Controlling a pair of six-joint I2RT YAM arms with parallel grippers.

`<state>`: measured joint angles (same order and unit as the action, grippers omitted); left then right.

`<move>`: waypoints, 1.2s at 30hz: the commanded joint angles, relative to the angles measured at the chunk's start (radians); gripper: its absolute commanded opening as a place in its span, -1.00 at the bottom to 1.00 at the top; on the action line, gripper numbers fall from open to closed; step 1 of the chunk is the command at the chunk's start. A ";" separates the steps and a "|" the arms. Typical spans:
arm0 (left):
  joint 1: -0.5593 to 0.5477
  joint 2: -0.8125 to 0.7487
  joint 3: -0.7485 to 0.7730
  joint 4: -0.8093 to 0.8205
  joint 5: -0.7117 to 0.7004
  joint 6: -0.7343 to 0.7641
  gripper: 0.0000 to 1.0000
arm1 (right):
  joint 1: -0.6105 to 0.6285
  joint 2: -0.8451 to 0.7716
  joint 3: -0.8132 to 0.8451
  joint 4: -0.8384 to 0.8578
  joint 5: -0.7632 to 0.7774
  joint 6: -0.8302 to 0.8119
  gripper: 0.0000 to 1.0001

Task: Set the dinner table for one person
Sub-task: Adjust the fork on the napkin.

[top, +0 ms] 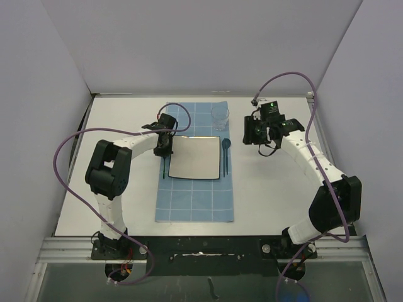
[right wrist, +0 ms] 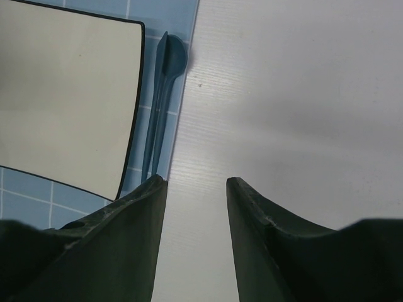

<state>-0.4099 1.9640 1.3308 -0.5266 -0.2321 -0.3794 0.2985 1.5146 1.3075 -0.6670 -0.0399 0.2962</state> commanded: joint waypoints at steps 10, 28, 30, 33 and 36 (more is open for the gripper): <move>-0.008 0.014 0.013 -0.005 -0.039 0.018 -1.00 | -0.014 -0.061 -0.014 0.035 -0.023 0.004 -0.13; -0.011 -0.164 0.009 -0.017 -0.095 0.068 -0.87 | -0.015 -0.101 -0.030 0.020 -0.055 0.005 -0.10; -0.013 -0.187 0.006 -0.019 -0.088 0.070 -0.88 | -0.015 -0.110 -0.037 0.021 -0.058 0.006 -0.10; -0.015 -0.210 -0.009 -0.016 -0.082 0.069 -0.90 | -0.014 -0.119 -0.046 0.021 -0.060 0.008 -0.10; -0.018 -0.211 -0.020 -0.016 -0.083 0.062 -0.93 | -0.015 -0.125 -0.051 0.021 -0.063 0.008 -0.10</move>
<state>-0.4194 1.8282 1.3174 -0.5568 -0.3107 -0.3260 0.2886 1.4387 1.2598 -0.6670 -0.0887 0.2966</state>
